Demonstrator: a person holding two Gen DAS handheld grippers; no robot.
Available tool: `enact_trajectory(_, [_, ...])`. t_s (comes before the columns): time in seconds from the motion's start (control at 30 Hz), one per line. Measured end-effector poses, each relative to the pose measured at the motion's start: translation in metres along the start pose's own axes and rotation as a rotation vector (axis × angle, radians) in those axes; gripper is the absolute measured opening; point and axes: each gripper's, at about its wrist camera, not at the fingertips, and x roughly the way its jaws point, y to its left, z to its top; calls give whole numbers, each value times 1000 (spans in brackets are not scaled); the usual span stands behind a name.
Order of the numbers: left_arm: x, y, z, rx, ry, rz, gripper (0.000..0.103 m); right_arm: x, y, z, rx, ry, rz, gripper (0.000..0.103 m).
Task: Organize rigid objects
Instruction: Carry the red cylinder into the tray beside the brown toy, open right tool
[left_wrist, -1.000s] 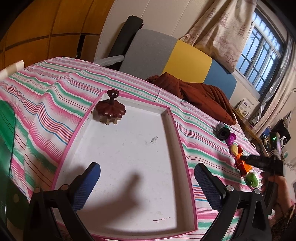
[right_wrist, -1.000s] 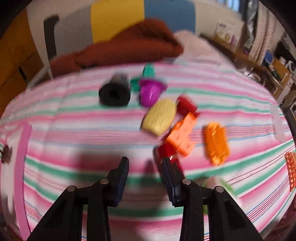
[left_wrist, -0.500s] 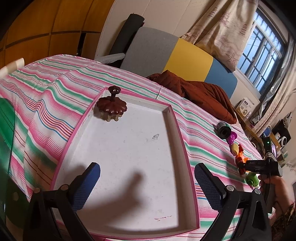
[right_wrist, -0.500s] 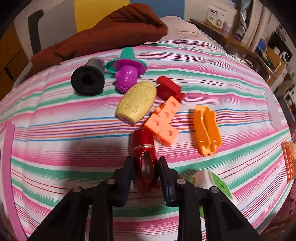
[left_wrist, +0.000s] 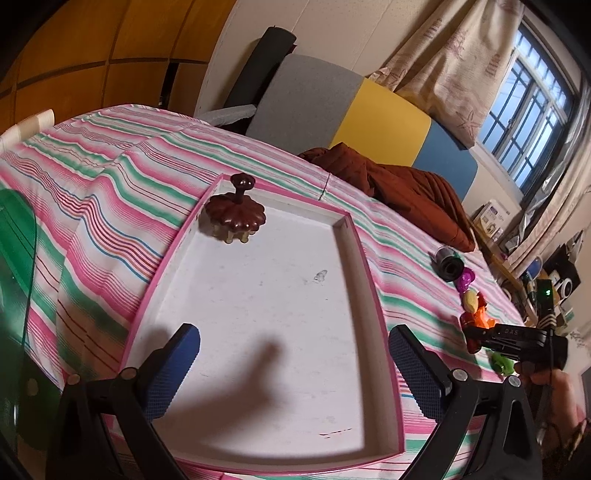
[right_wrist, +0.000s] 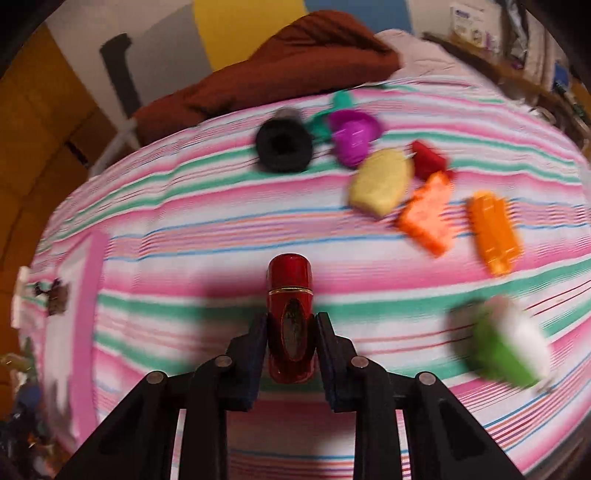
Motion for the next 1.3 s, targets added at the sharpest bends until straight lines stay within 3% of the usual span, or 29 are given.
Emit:
enact_trajectory(0.27, [3,5,0,34,30,10,103,4,68,-6,-47,55,199,25])
enact_trajectory(0.5, [-2,15,2,26,27,8,103,-7,177,3,-242,55,281,25])
enact_trajectory(0.7, [-8,26,3,33,19,14,103,29,255,11,-343,126,237,25])
enact_trajectory(0.9, [-8,36,8,1,25,29,103,74,282,12,-341,189,157,25])
enact_trajectory(1.0, [-7,44,10,-30,26,49,103,87,292,16,-311,195,158,26])
enact_trajectory(1.13, [-8,50,9,-65,28,61,103,95,298,25,-269,176,183,31])
enact_trajectory(1.17, [-8,51,9,-65,23,66,103,93,300,27,-277,159,176,35])
enact_trajectory(1.23, [-11,52,10,-61,11,78,103,84,303,29,-315,97,132,36])
enact_trajectory(1.3, [-11,53,11,-68,-1,78,103,69,301,28,-347,58,142,36])
